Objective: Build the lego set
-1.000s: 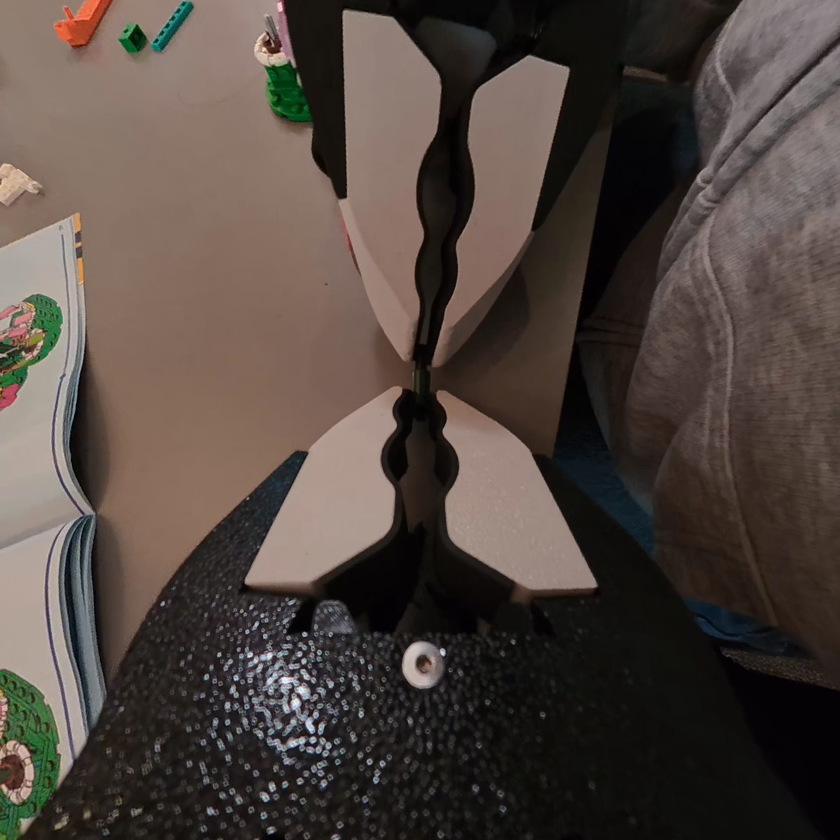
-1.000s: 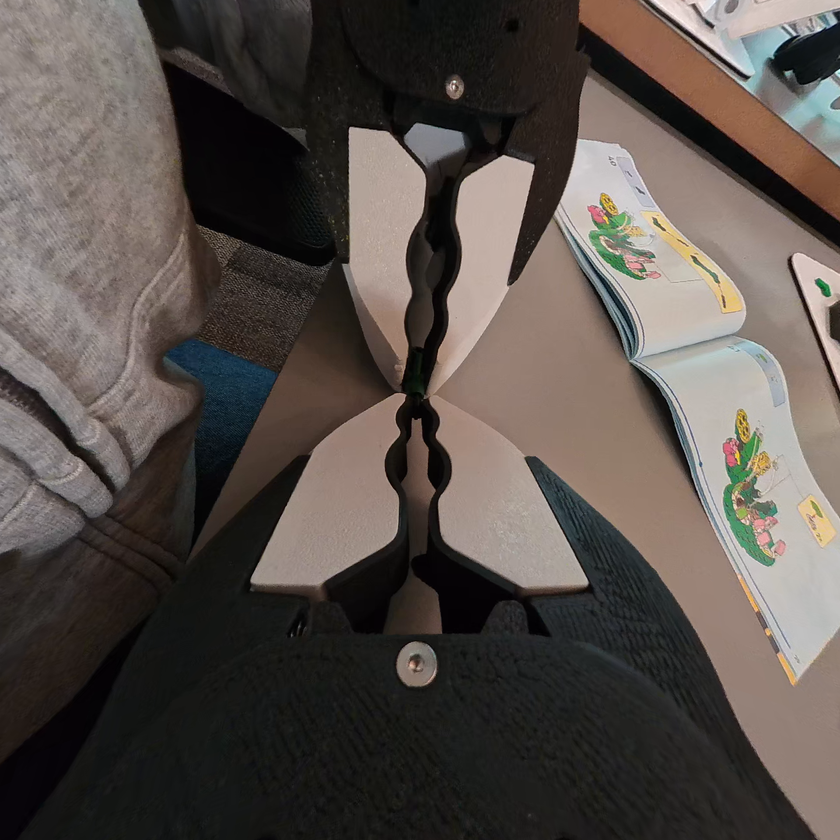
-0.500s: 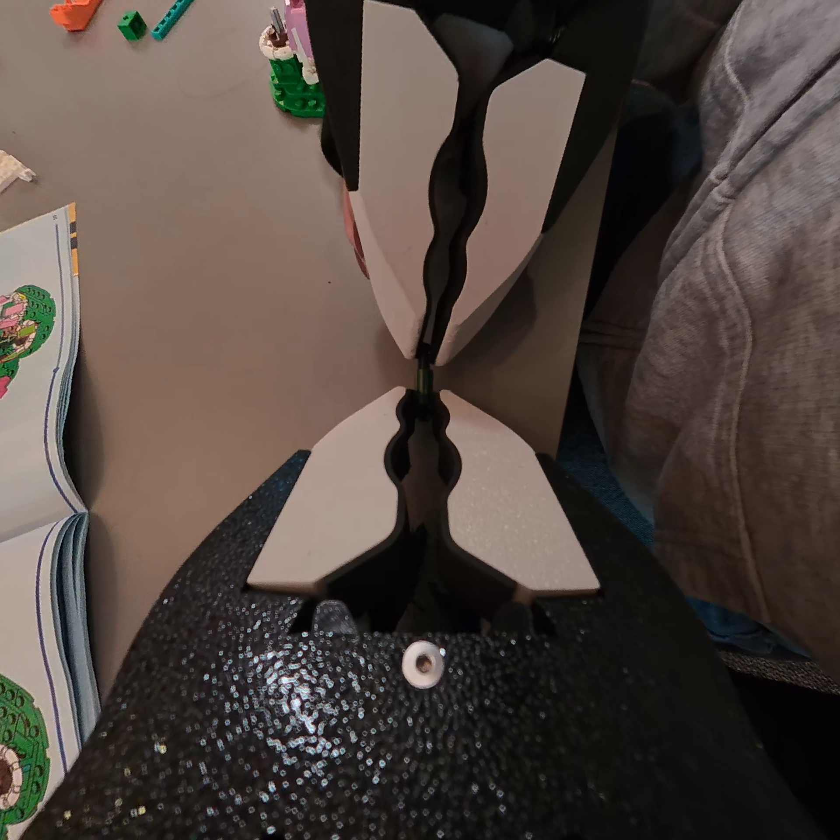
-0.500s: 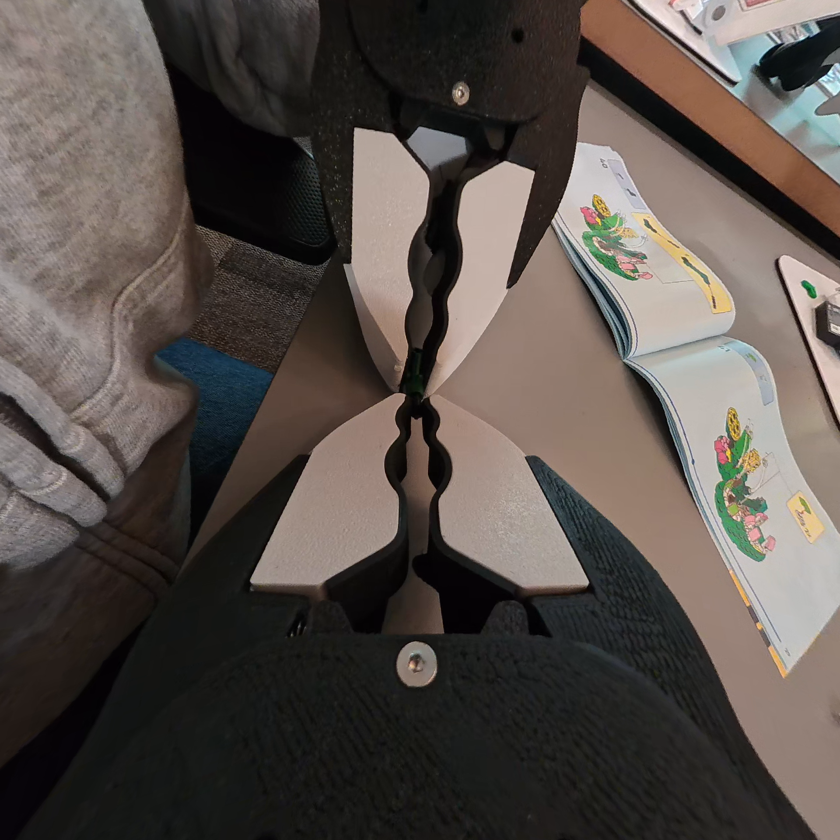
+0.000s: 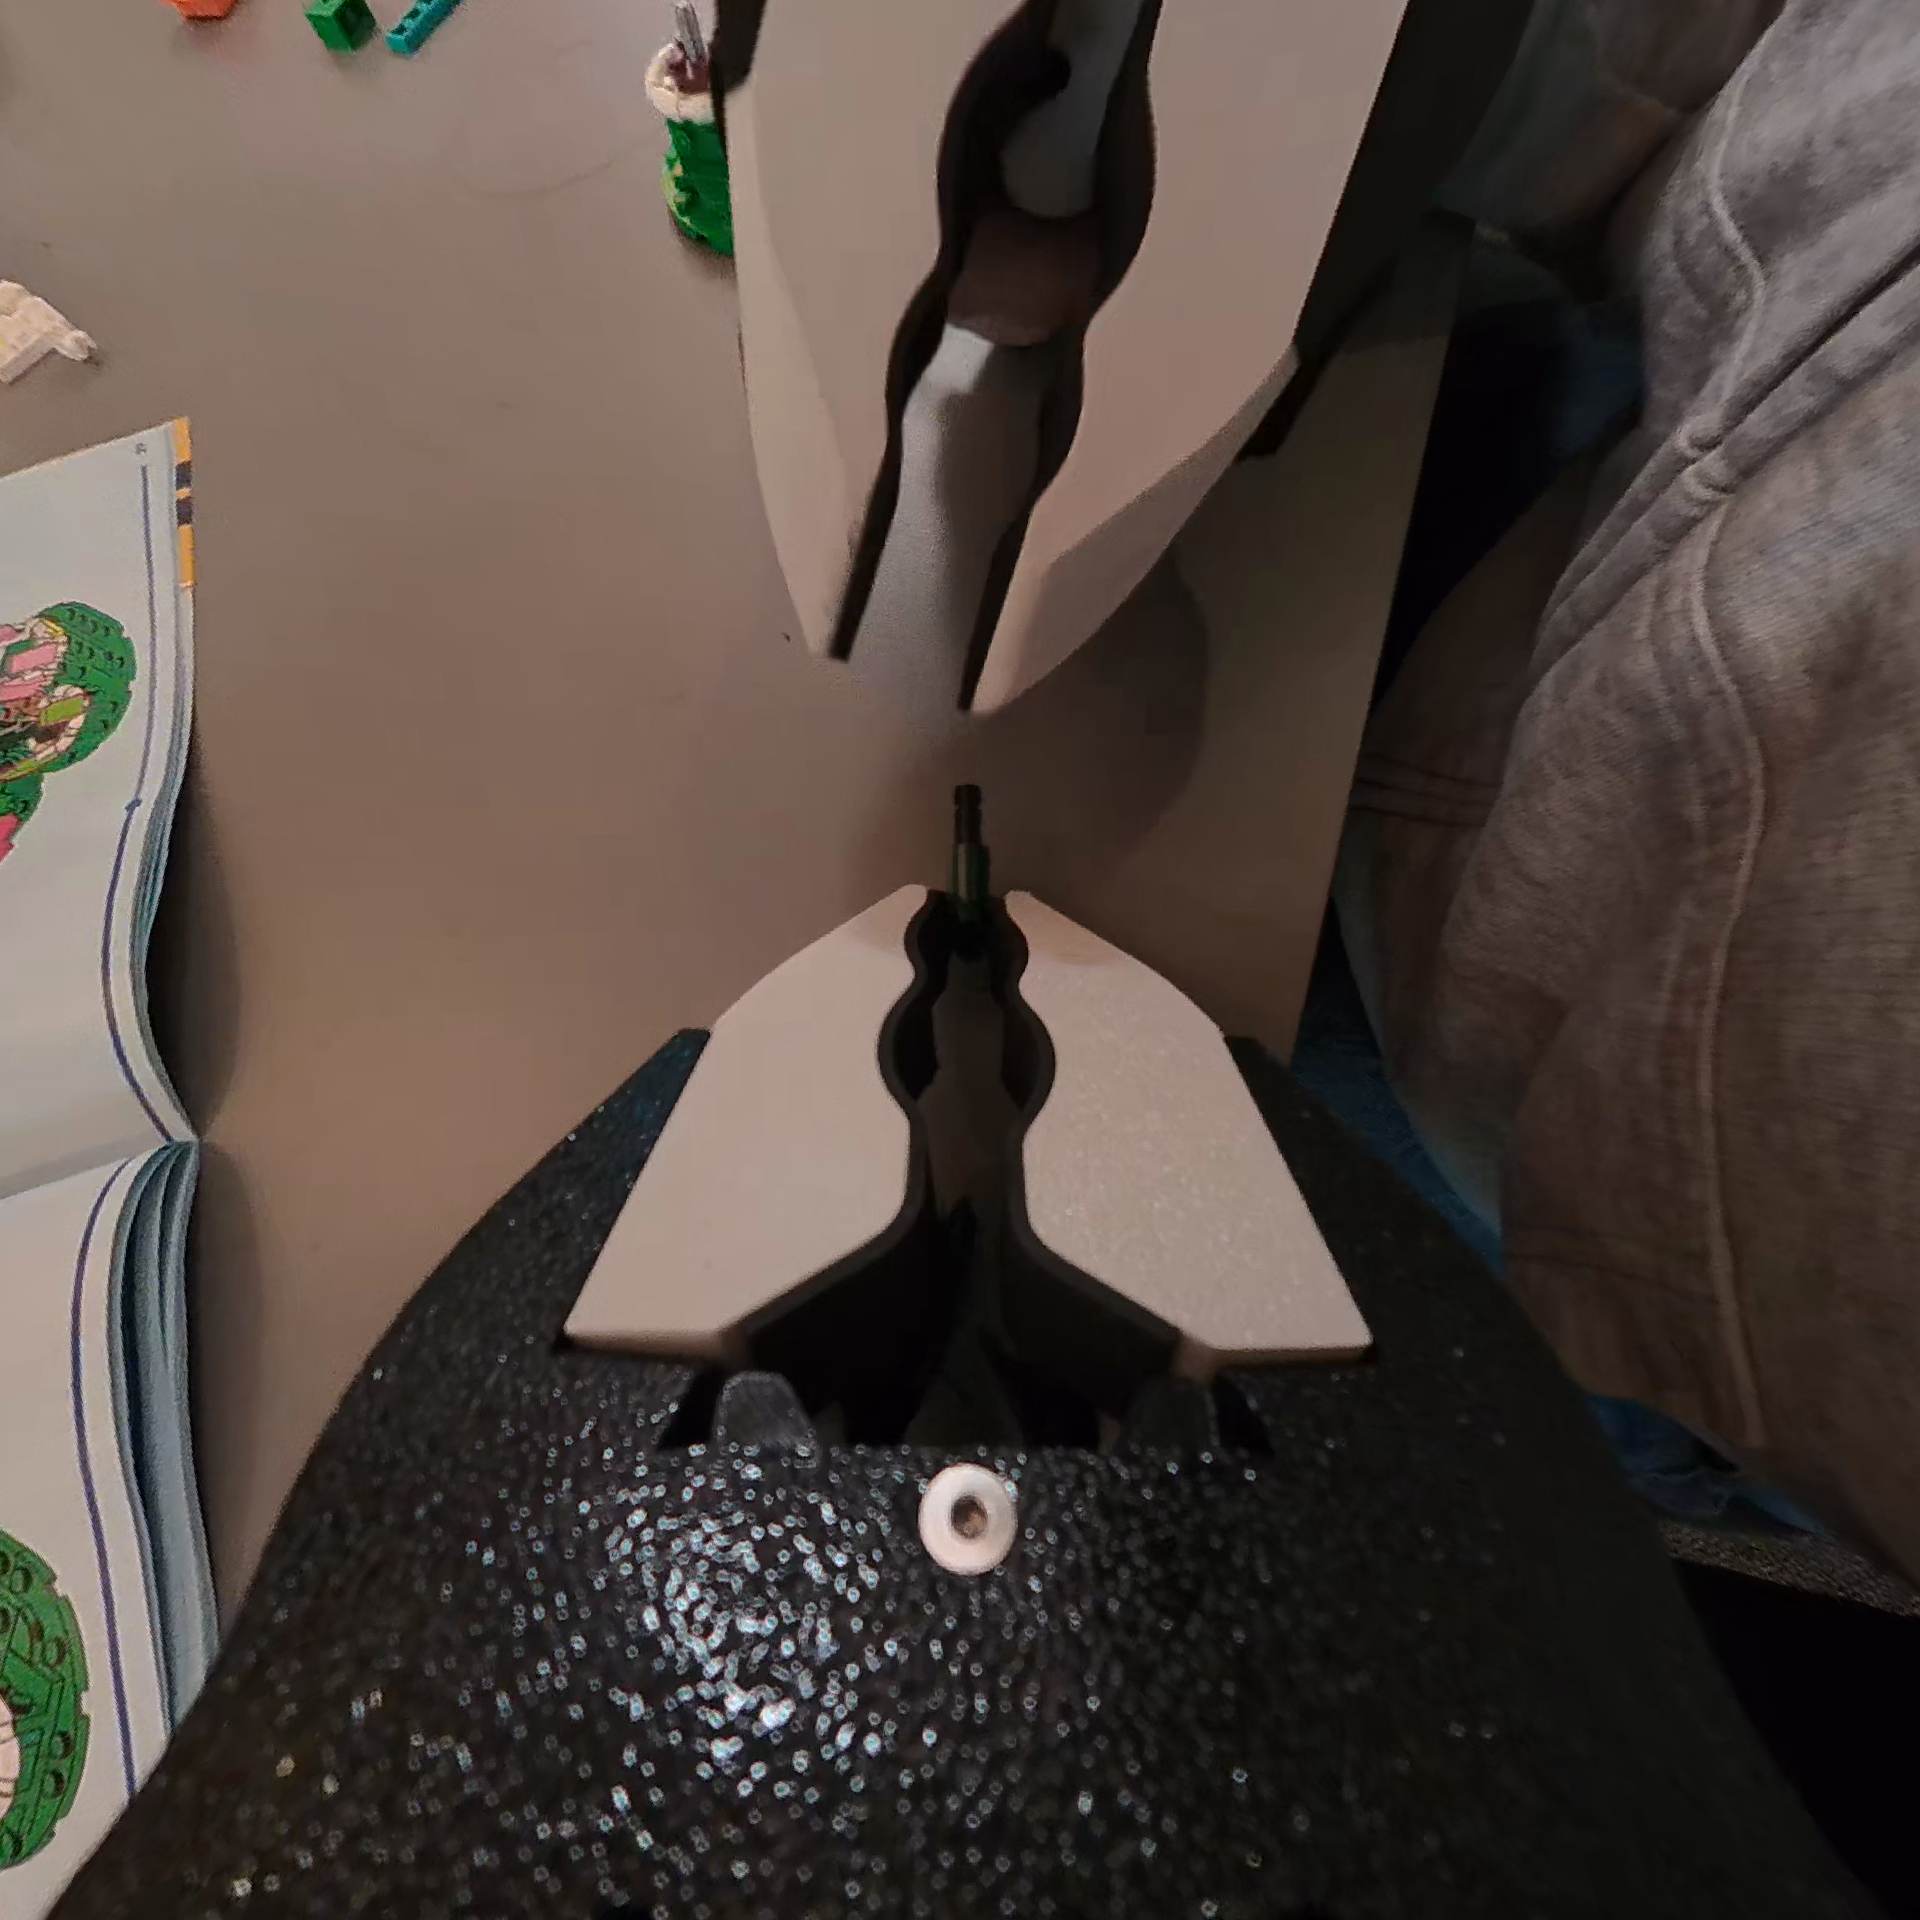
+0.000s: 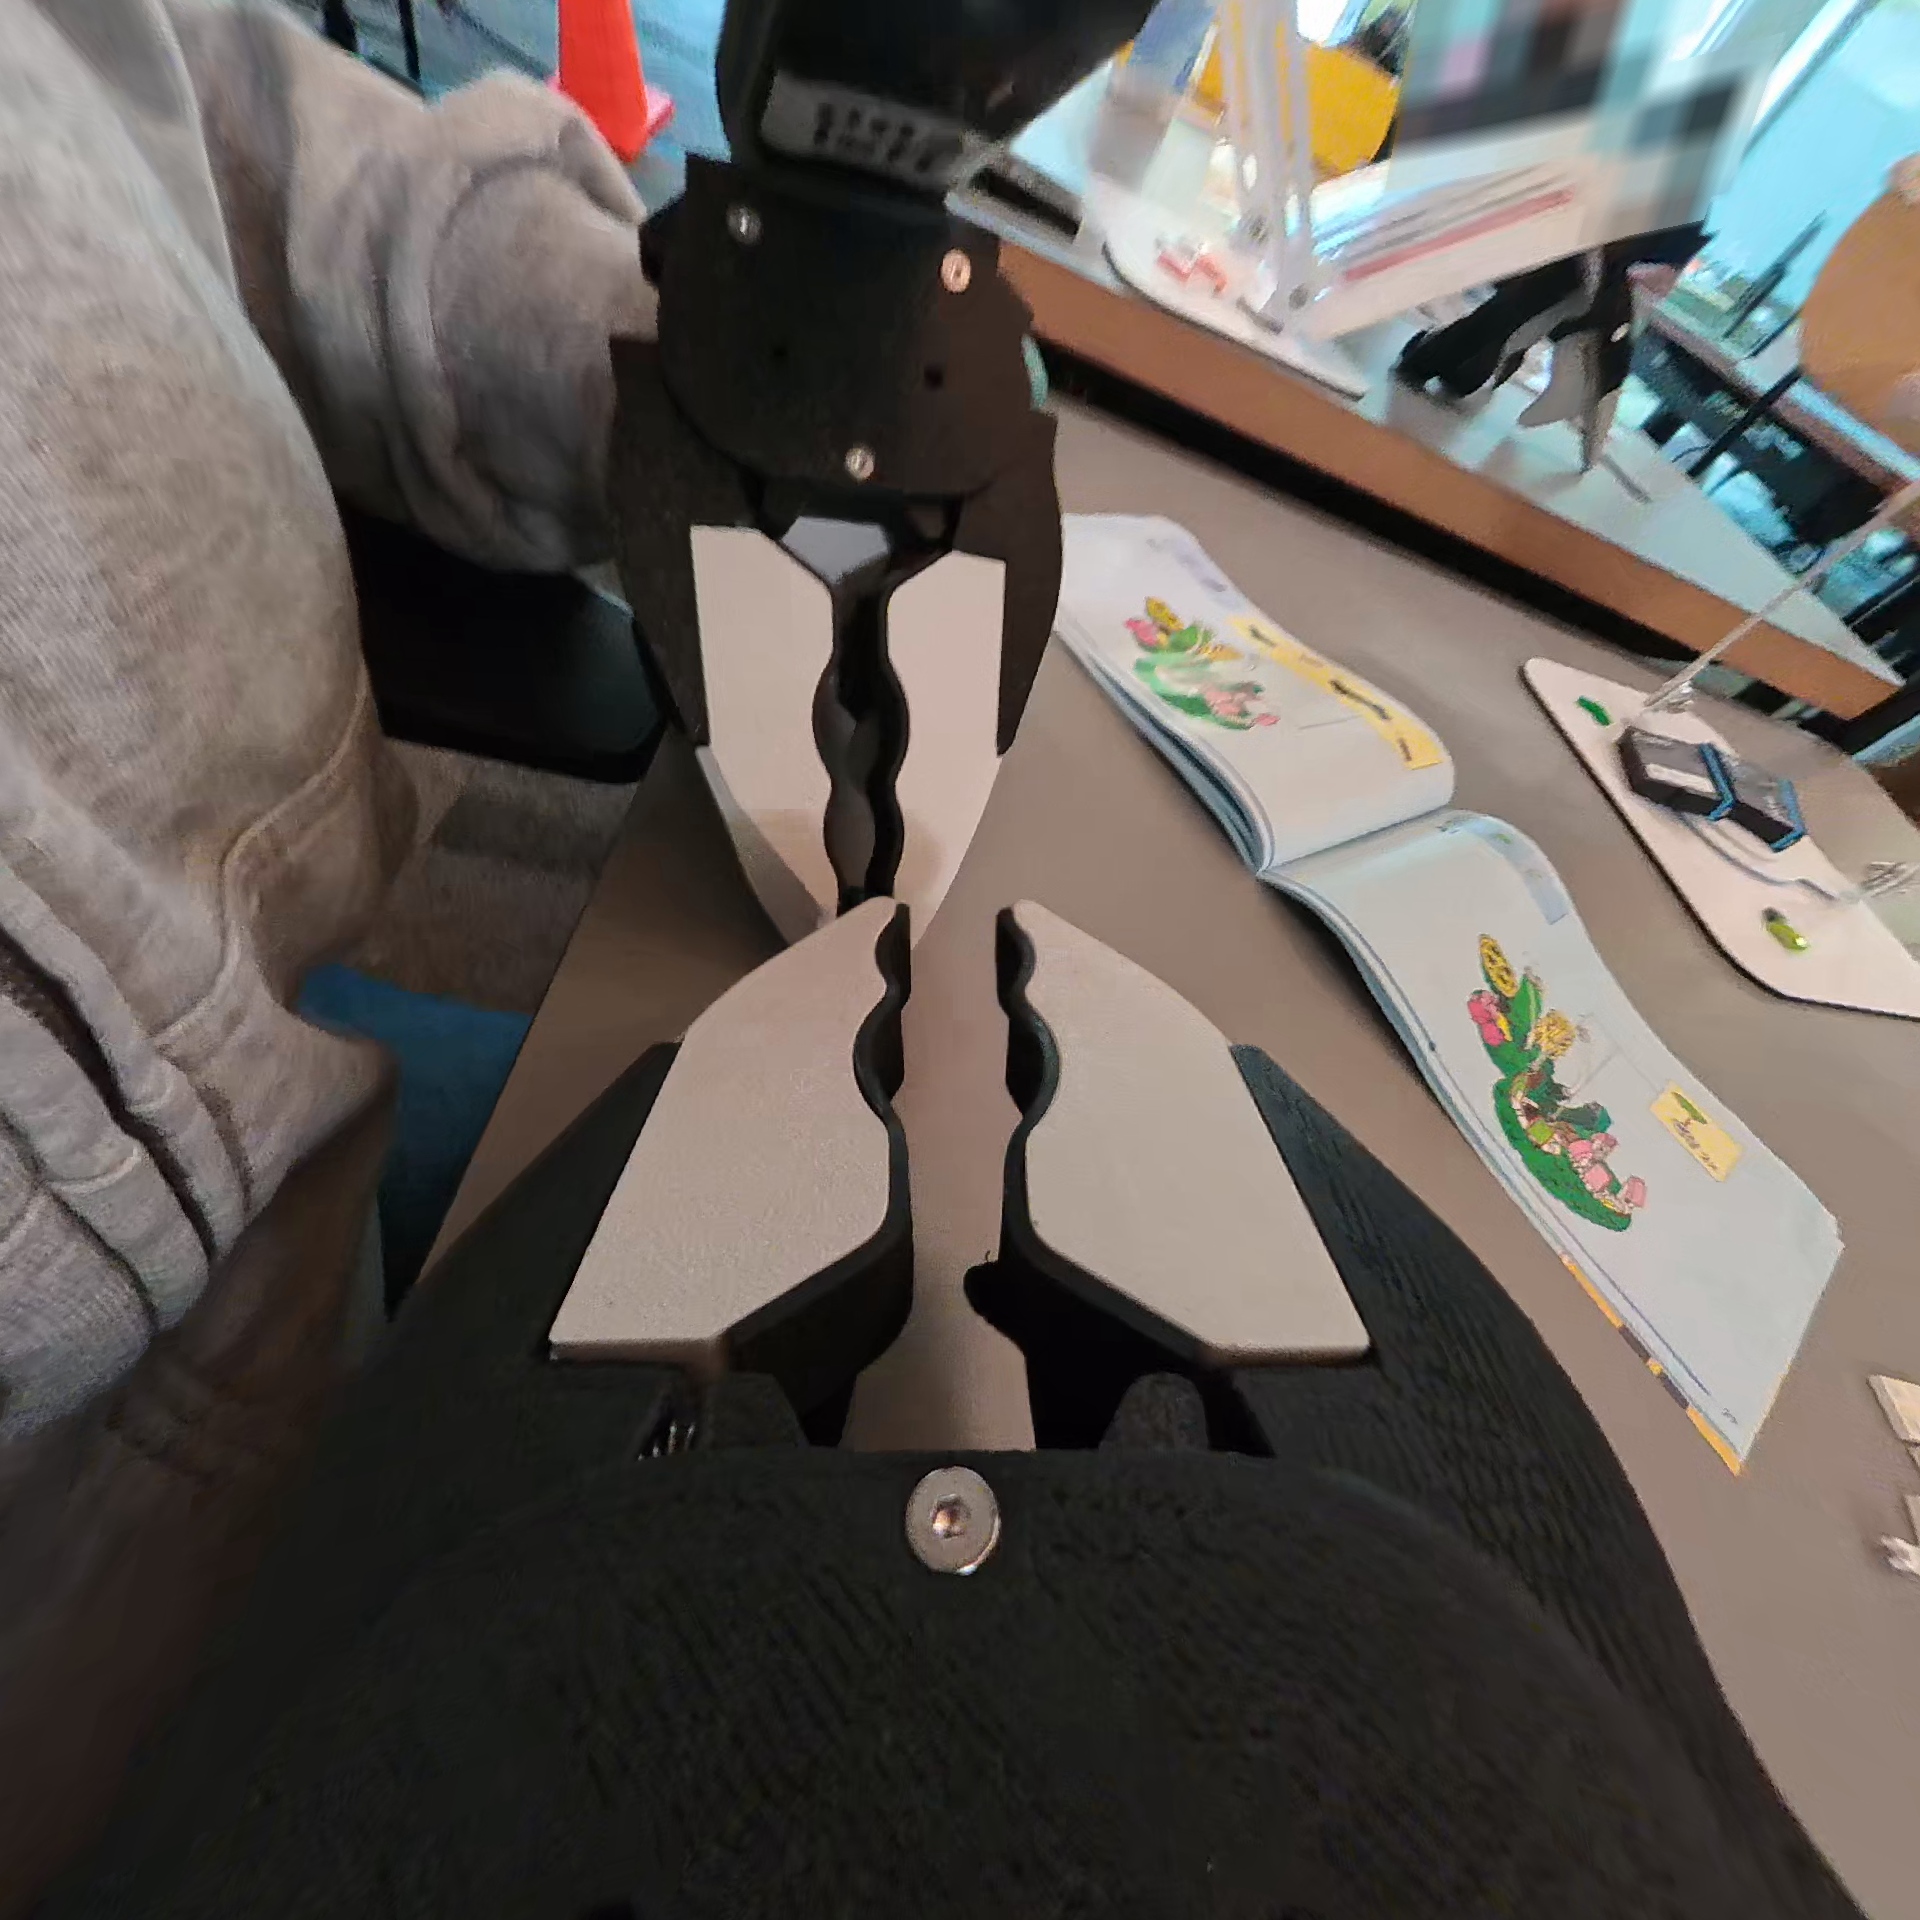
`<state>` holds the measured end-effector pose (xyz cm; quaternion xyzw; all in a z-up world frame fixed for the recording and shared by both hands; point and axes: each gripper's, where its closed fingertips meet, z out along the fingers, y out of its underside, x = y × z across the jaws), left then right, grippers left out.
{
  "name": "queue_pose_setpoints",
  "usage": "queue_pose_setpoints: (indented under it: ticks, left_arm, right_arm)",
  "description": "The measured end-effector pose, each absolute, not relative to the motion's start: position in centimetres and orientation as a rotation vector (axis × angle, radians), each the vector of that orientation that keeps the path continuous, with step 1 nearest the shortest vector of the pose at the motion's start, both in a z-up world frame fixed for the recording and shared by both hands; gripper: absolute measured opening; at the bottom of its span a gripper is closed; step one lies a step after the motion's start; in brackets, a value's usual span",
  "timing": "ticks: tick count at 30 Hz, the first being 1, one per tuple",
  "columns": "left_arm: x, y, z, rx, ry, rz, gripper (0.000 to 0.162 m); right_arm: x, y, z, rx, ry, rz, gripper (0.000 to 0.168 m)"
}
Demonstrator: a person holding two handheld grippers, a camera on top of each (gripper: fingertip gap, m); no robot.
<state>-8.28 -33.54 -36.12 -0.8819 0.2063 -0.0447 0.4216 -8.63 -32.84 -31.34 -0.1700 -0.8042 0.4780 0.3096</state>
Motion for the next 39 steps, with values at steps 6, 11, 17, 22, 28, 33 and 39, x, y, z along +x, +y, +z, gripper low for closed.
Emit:
queue_pose_setpoints:
  ticks: [6,11,17,22,28,33,39]
  left_arm:
    - [-8.3,-33.5,-36.1,-2.206,0.511,-0.11,0.008]
    - [-8.4,-33.5,-36.0,-2.201,0.505,-0.111,0.008]
    - [-8.4,-33.5,-36.0,-2.199,0.501,-0.108,0.008]
    - [-8.6,-33.4,-35.9,-2.198,0.486,-0.1,0.008]
    - [-10.2,-32.9,-35.0,-2.16,0.338,-0.073,0.008]
    - [-12.9,-31.8,-33.5,-2.082,0.123,0.083,0.007]
    - [-15.0,-29.6,-30.6,-1.877,-0.082,0.156,0.007]
  right_arm:
    - [-8.9,-33.1,-30.0,-0.408,-2.003,1.278,0.014]
    - [-9.4,-32.7,-29.1,-0.413,-1.907,1.27,0.014]
    - [-10.0,-32.0,-28.5,-0.439,-1.838,1.253,0.013]
    - [-10.2,-31.8,-28.2,-0.44,-1.805,1.24,0.012]
    - [-10.4,-31.3,-27.4,-0.442,-1.727,1.231,0.01]
    - [-10.6,-30.7,-26.6,-0.454,-1.646,1.234,0.01]
    - [-10.0,-31.4,-26.1,-0.43,-1.624,1.298,0.009]
